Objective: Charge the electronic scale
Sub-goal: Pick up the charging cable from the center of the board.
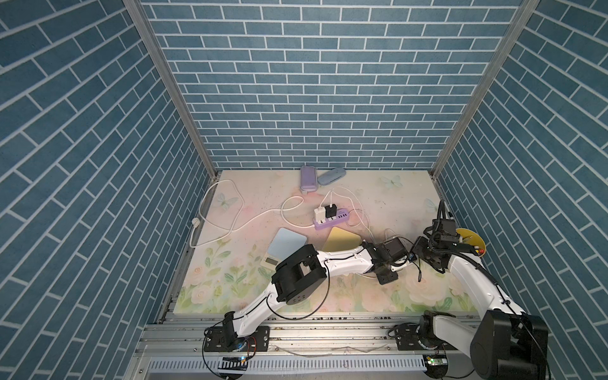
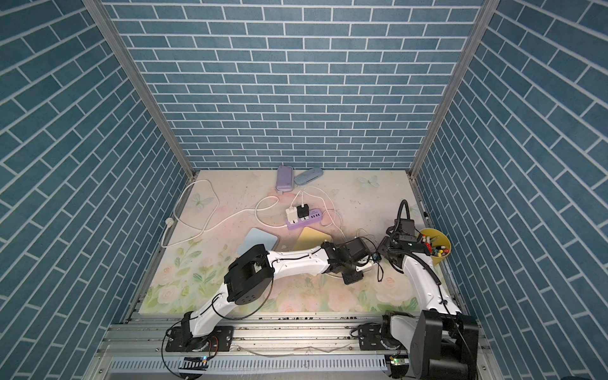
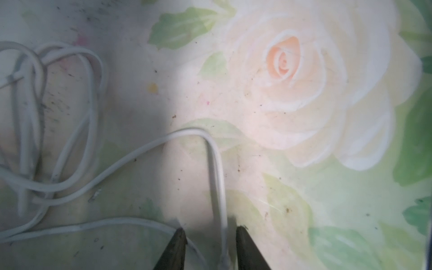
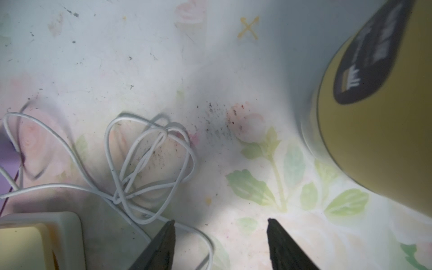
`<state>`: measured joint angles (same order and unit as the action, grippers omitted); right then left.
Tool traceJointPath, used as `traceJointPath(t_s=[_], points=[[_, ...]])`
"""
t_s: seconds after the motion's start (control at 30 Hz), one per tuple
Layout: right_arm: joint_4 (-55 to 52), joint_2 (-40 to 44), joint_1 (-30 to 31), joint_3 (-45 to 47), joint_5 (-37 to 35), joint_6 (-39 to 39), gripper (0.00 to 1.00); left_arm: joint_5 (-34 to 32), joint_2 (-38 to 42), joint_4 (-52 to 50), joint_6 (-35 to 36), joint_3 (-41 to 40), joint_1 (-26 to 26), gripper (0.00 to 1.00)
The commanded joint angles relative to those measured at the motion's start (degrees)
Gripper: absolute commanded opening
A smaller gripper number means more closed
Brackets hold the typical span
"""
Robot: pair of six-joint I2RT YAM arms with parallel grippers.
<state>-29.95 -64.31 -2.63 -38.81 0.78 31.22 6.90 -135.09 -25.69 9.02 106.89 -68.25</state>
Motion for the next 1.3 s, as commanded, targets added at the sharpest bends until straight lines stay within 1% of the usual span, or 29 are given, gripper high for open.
traceJointPath(t_s=[0.0,0.03,0.1,0.17,0.27,0.43,0.47,0.67,0.8,0.9,0.97,1.03,1.1,1.17,1.2,1.27], points=[[-0.89,0.2,0.22,0.93,1.68,-0.55,0.63,2.5,-2.94,0.9,0.0,2.02,-0.39,0.38],[-0.74,0.32,0.14,1.07,1.72,-0.55,0.63,2.94,-3.2,0.98,-0.29,2.18,-0.46,0.37],[-0.47,0.49,0.17,1.34,2.02,-0.46,0.63,3.68,-3.3,1.0,-0.56,2.2,-0.44,0.3],[-0.21,0.51,0.18,1.29,2.46,-0.46,0.63,4.15,-2.75,0.98,-0.58,1.92,-0.44,0.16],[0.15,0.85,0.12,1.18,3.45,-0.46,0.62,5.28,-0.9,1.67,-0.35,0.6,-0.35,0.0],[0.14,3.32,0.17,-0.06,3.95,-1.03,0.61,8.96,5.06,4.35,-1.68,-3.02,0.93,0.0],[-0.58,4.09,0.17,-0.73,5.5,-1.28,0.61,9.57,6.64,5.01,-1.97,-3.99,1.26,0.0],[-5.49,8.94,0.17,-7.18,8.71,-5.0,0.6,15.39,16.53,8.53,-3.48,-9.75,4.01,0.0],[-4.92,14.53,0.17,-9.39,10.61,-7.47,0.56,15.47,21.86,8.9,-2.09,-14.61,6.13,0.0],[-2.05,17.89,0.28,-9.62,15.57,-11.23,0.5,16.9,26.04,8.19,-0.44,-18.6,8.69,0.0],[-0.58,18.43,1.03,-10.03,20.3,-14.61,0.47,17.24,28.89,5.75,2.58,-20.78,10.19,0.0],[-0.32,17.86,3.44,-10.77,22.79,-18.23,0.48,16.22,31.15,3.28,5.88,-22.37,11.33,0.0],[-1.28,16.61,8.74,-12.04,22.65,-23.1,0.49,15.75,33.1,0.56,8.7,-23.82,12.83,0.0],[-2.66,14.59,15.16,-13.34,21.52,-28.33,0.51,18.8,34.39,-1.86,10.5,-25.04,15.55,0.0],[-2.95,13.53,17.21,-13.76,21.73,-29.99,0.52,20.8,34.85,-2.71,10.95,-25.28,17.12,0.0],[-2.86,11.42,20.46,-14.02,24.44,-32.97,0.54,25.68,36.22,-3.57,11.73,-26.95,20.42,0.0]])
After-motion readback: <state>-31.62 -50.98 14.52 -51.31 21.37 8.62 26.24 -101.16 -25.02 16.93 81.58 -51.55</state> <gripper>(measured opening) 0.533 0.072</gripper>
